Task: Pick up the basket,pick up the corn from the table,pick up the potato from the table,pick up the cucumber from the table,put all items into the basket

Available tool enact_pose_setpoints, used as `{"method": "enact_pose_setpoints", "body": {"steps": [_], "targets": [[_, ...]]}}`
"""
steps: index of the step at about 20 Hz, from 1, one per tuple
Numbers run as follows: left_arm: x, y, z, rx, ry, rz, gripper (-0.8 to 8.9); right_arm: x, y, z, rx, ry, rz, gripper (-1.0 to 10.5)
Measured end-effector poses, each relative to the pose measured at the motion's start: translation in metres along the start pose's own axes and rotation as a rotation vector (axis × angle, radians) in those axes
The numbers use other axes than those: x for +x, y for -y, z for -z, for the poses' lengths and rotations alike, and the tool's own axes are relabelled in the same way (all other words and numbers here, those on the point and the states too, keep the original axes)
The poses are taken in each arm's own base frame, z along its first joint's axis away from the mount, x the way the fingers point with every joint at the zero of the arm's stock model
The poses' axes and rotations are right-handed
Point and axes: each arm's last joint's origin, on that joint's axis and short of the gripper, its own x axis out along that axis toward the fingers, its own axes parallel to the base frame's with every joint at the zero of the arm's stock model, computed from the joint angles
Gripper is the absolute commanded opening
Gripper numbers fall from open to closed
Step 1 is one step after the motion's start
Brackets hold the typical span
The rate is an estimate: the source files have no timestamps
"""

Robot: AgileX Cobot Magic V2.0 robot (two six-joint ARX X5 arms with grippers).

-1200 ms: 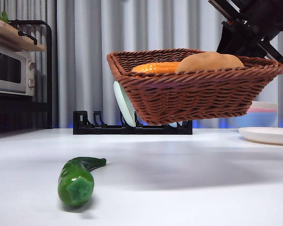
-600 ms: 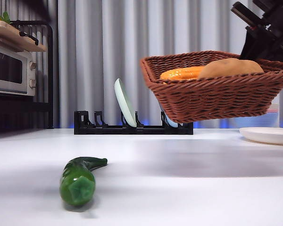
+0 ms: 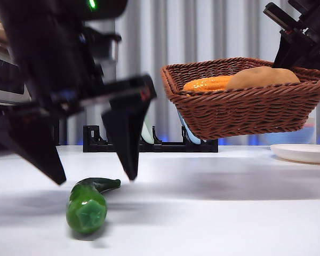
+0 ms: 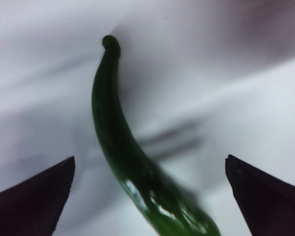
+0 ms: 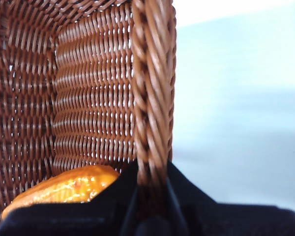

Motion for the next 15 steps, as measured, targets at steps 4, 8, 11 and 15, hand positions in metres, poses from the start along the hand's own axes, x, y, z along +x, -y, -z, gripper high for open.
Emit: {"method": "enact_pose_setpoints", "body": {"steps": [4, 8, 11, 15], "targets": [[0.015, 0.000, 0.002, 0.041, -0.058, -0.011, 0.74, 0.000, 0.000, 0.000, 0.000, 0.000, 0.000, -0.1], [0.015, 0.000, 0.003, 0.081, -0.075, -0.018, -0.08, 0.000, 0.000, 0.000, 0.002, -0.004, 0.001, -0.1], [0.004, -0.003, 0.008, 0.102, -0.100, -0.030, -0.08, 0.000, 0.000, 0.001, 0.003, -0.005, 0.001, -0.1], [-0.067, -0.006, 0.020, 0.125, 0.064, 0.069, -0.08, 0.000, 0.000, 0.001, 0.003, -0.006, 0.001, -0.1]]}}
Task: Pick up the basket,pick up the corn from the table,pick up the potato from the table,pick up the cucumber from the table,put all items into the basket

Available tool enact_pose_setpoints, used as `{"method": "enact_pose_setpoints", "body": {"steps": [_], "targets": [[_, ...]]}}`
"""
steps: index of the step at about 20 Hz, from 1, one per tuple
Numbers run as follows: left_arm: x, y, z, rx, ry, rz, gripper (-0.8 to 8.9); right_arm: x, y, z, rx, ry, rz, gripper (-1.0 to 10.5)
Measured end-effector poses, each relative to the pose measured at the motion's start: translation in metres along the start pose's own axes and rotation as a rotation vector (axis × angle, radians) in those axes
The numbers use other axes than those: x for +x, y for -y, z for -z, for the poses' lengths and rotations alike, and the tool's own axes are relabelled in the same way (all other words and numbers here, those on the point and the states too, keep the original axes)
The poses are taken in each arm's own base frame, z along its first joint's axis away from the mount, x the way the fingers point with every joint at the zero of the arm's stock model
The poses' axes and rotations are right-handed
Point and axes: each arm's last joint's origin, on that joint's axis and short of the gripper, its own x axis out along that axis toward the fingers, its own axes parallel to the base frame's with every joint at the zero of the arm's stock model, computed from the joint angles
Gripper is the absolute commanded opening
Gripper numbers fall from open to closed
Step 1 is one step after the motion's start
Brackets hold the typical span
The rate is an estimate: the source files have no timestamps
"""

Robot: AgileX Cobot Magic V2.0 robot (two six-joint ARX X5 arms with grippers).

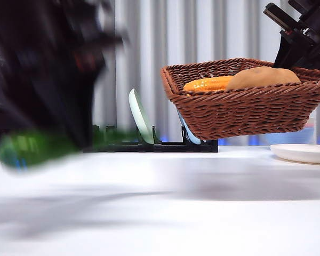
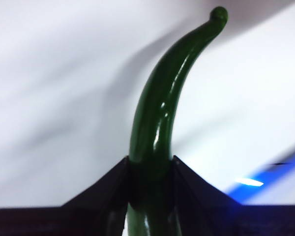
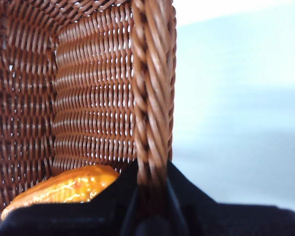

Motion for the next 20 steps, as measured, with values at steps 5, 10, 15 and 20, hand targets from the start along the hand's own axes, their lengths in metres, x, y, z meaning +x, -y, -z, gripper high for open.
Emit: {"method": "enact_pose_setpoints", "body": {"steps": [5, 10, 15, 20], "targets": [[-0.144, -0.006, -0.002, -0.059, 0.563, 0.195, -0.08, 0.000, -0.001, 0.000, -0.002, -0.001, -0.002, -0.1], [-0.169, 0.009, -0.044, -0.018, 0.789, 0.168, -0.08, 0.006, -0.013, 0.004, -0.032, -0.024, -0.033, -0.1], [-0.084, 0.038, -0.097, 0.150, 0.608, 0.018, -0.08, 0.014, -0.033, 0.011, -0.075, -0.063, -0.083, -0.1], [-0.026, 0.039, -0.133, 0.232, 0.497, -0.082, 0.48, 0.018, -0.045, 0.015, -0.089, -0.087, -0.113, -0.1]]}}
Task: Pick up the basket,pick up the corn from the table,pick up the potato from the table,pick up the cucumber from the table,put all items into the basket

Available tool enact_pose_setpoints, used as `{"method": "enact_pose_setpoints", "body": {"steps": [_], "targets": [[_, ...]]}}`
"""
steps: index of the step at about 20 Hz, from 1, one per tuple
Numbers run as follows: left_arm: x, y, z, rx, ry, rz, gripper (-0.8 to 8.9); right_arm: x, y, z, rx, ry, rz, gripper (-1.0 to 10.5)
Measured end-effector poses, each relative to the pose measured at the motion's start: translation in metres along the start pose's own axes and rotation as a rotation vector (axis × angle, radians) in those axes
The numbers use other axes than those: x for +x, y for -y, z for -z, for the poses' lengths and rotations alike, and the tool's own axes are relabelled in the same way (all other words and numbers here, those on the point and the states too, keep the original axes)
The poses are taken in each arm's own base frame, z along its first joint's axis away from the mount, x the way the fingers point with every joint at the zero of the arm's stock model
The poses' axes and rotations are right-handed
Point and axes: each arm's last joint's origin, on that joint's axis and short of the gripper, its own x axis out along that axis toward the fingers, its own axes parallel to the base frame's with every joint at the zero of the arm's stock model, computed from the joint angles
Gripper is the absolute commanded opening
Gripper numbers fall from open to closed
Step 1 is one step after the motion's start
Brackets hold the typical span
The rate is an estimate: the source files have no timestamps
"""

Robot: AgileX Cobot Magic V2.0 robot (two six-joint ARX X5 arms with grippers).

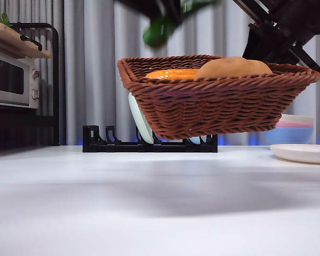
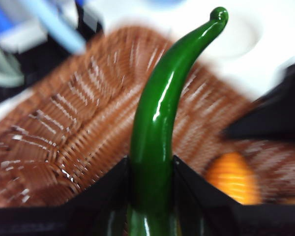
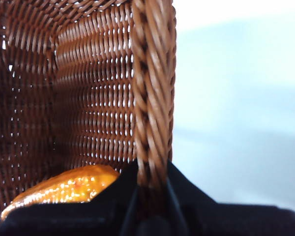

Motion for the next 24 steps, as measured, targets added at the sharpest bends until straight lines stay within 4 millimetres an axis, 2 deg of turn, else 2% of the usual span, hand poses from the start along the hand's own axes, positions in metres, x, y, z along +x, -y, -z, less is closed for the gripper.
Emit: {"method": "enact_pose_setpoints", "body": {"steps": [1, 2, 3, 8, 10, 12, 13, 16, 18, 21, 22, 24], "targets": [[0.012, -0.001, 0.004, 0.012, -0.032, -0.012, 2.79, 0.001, -0.001, 0.001, 0.001, -0.004, -0.002, -0.1], [0.016, -0.002, 0.007, 0.016, -0.059, -0.017, 5.77, 0.001, -0.002, 0.001, 0.002, -0.011, -0.004, -0.1], [0.016, -0.002, 0.010, 0.019, -0.085, -0.020, 8.21, 0.002, -0.003, 0.003, 0.004, -0.022, -0.005, -0.1], [0.004, -0.004, 0.004, -0.003, -0.102, -0.022, 8.13, 0.002, -0.003, 0.004, 0.010, -0.032, -0.004, -0.1], [-0.015, -0.005, -0.008, -0.002, -0.112, -0.017, 8.13, 0.002, -0.003, 0.004, 0.010, -0.031, -0.001, -0.1], [-0.052, -0.001, -0.027, 0.001, -0.050, 0.017, 8.13, 0.003, -0.003, 0.002, 0.005, -0.019, 0.003, -0.1], [-0.081, 0.002, -0.039, 0.001, 0.014, 0.046, 8.13, 0.008, -0.003, 0.000, 0.001, -0.006, -0.006, -0.1], [-0.154, 0.001, -0.057, -0.014, 0.203, 0.130, 8.13, 0.039, 0.003, -0.002, 0.043, -0.013, -0.023, -0.1], [-0.182, -0.004, -0.055, -0.018, 0.257, 0.157, 8.13, 0.065, 0.013, 0.004, 0.104, -0.072, -0.011, 0.0], [-0.201, -0.009, -0.049, -0.017, 0.268, 0.168, 8.13, 0.097, 0.029, 0.017, 0.186, -0.163, 0.018, 0.1], [-0.204, -0.011, -0.047, -0.015, 0.261, 0.167, 8.13, 0.103, 0.033, 0.020, 0.208, -0.184, 0.028, 0.9], [-0.208, -0.013, -0.044, -0.011, 0.250, 0.166, 8.13, 0.105, 0.035, 0.021, 0.224, -0.188, 0.031, 4.4]]}}
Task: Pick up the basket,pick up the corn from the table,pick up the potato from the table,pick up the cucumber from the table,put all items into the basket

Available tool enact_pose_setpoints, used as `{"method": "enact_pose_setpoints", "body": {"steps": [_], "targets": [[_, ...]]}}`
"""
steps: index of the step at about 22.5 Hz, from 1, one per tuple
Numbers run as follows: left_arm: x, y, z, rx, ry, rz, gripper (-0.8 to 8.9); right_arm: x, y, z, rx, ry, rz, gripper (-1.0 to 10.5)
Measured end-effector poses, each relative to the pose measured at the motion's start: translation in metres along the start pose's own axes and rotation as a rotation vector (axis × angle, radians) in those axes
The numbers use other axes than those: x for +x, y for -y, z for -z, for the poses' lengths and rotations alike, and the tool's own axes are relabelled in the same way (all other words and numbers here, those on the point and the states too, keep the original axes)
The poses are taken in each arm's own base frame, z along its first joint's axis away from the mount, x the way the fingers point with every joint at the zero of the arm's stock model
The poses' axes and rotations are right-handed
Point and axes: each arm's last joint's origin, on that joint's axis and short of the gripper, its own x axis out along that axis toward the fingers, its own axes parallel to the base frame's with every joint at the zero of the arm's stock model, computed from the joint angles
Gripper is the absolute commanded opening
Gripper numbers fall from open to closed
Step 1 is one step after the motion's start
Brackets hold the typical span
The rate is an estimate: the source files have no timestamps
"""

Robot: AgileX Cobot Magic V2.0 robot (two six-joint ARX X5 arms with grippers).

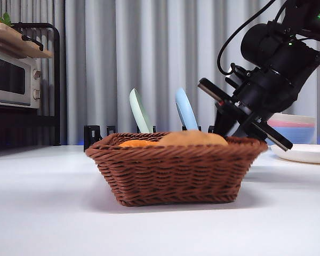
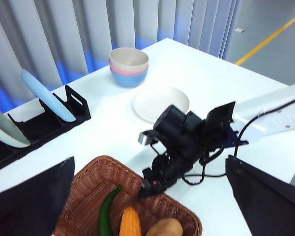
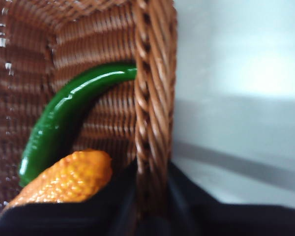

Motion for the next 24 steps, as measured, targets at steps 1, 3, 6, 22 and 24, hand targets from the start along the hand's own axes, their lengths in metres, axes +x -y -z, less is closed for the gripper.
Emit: {"method": "enact_pose_setpoints", "body": {"steps": [1, 3, 6, 22, 24], "targets": [[0.000, 0.000, 0.001, 0.002, -0.008, -0.001, 8.13, -0.001, -0.001, -0.001, 0.001, 0.013, -0.001, 5.8], [0.001, 0.000, 0.003, 0.007, -0.028, -0.004, 8.12, -0.005, -0.001, -0.002, 0.009, 0.024, 0.005, 6.0], [0.001, -0.002, 0.009, 0.051, -0.084, -0.054, 8.02, -0.030, -0.008, -0.005, 0.004, 0.073, -0.007, 5.9], [0.011, -0.025, 0.098, 0.147, -0.143, -0.614, -0.09, -0.209, -0.076, 0.050, -0.518, 0.587, 0.131, -0.1], [0.009, -0.027, 0.117, 0.129, -0.098, -0.608, -0.09, -0.215, -0.079, 0.058, -0.570, 0.640, 0.137, -0.1]]}}
